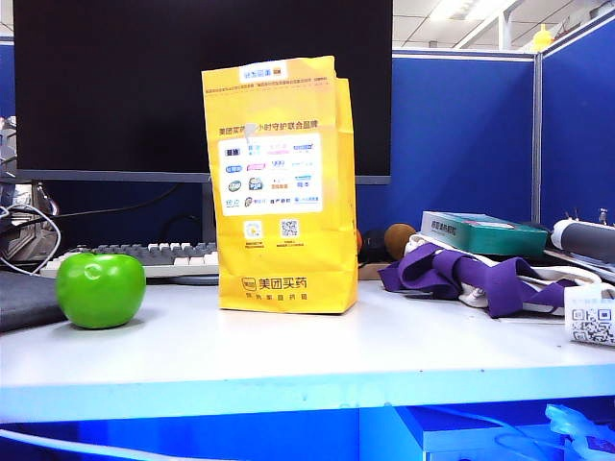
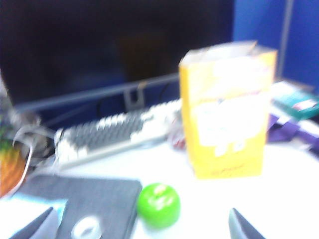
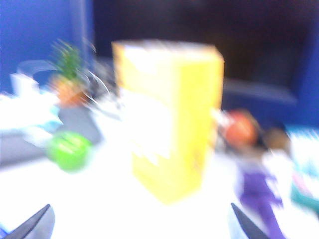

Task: Pick up the green apple and throw it into the yellow paper bag.

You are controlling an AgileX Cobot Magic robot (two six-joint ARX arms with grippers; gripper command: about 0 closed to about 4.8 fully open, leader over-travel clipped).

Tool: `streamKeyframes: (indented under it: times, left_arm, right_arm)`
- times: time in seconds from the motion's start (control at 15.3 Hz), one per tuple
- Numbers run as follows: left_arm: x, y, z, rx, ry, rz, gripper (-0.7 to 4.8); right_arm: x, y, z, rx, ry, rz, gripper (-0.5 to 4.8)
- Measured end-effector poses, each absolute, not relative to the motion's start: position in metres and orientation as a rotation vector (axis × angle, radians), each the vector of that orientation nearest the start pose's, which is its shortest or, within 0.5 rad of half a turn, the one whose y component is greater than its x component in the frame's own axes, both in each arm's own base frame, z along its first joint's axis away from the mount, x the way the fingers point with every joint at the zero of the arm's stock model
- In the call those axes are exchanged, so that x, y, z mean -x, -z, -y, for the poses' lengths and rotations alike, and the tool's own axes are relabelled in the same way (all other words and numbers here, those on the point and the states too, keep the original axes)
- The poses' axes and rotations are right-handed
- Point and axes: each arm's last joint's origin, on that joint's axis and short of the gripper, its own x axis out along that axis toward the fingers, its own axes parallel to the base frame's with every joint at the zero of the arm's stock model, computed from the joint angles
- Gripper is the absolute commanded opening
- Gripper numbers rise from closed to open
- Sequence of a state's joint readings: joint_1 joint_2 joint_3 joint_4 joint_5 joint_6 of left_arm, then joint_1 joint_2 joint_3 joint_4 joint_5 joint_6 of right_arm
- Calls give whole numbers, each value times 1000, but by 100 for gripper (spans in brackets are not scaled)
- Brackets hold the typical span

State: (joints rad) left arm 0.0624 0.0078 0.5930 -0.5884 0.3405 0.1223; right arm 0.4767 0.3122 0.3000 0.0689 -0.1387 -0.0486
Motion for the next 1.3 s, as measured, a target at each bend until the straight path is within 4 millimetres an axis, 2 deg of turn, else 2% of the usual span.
streamKeyframes:
  times: [0.13, 0.26, 0.39, 0.52, 0.59, 0.65, 0.72, 0.78, 0.85, 0.91, 0.98, 1.11, 1.3]
  left_arm:
    - [-27, -284, 6, -113, 195, -21, 479]
    - [-27, -284, 5, -112, 165, -32, 479]
    - [-28, -284, 5, -96, 163, -21, 479]
    - [-36, -272, 4, -75, 164, -53, 479]
    - [-41, -263, 4, -63, 164, -87, 479]
    - [-46, -256, 4, -57, 165, -109, 479]
    - [-47, -254, 3, -58, 156, -104, 479]
    - [-48, -255, 3, -60, 135, -92, 411]
    - [-48, -255, 2, -46, 113, -86, 310]
    - [-48, -255, 2, -4, 100, -86, 164]
    - [-49, -256, 2, 72, 93, -82, 87]
    - [-49, -259, 2, 196, 93, -60, 71]
    - [-55, -257, 1, 214, 98, -1, 71]
  right_arm:
    - [-99, -234, -53, 49, -557, -11, 479]
    - [-99, -227, -54, 27, -567, -70, 436]
    - [-102, -225, -53, 80, -485, 18, 436]
    - [-104, -213, -52, 85, -434, 89, 432]
    - [-105, -205, -53, 83, -432, 103, 352]
    - [-105, -198, -53, 81, -431, 112, 171]
    - [-105, -194, -53, 80, -430, 114, 56]
    - [-105, -194, -53, 80, -430, 113, -8]
    - [-105, -193, -53, 80, -430, 113, -5]
    - [-105, -193, -53, 87, -429, 113, -5]
    - [-105, -193, -53, 84, -428, 113, -5]
    - [-105, -193, -53, 81, -428, 113, -5]
    - [-105, -192, -53, 75, -429, 94, -5]
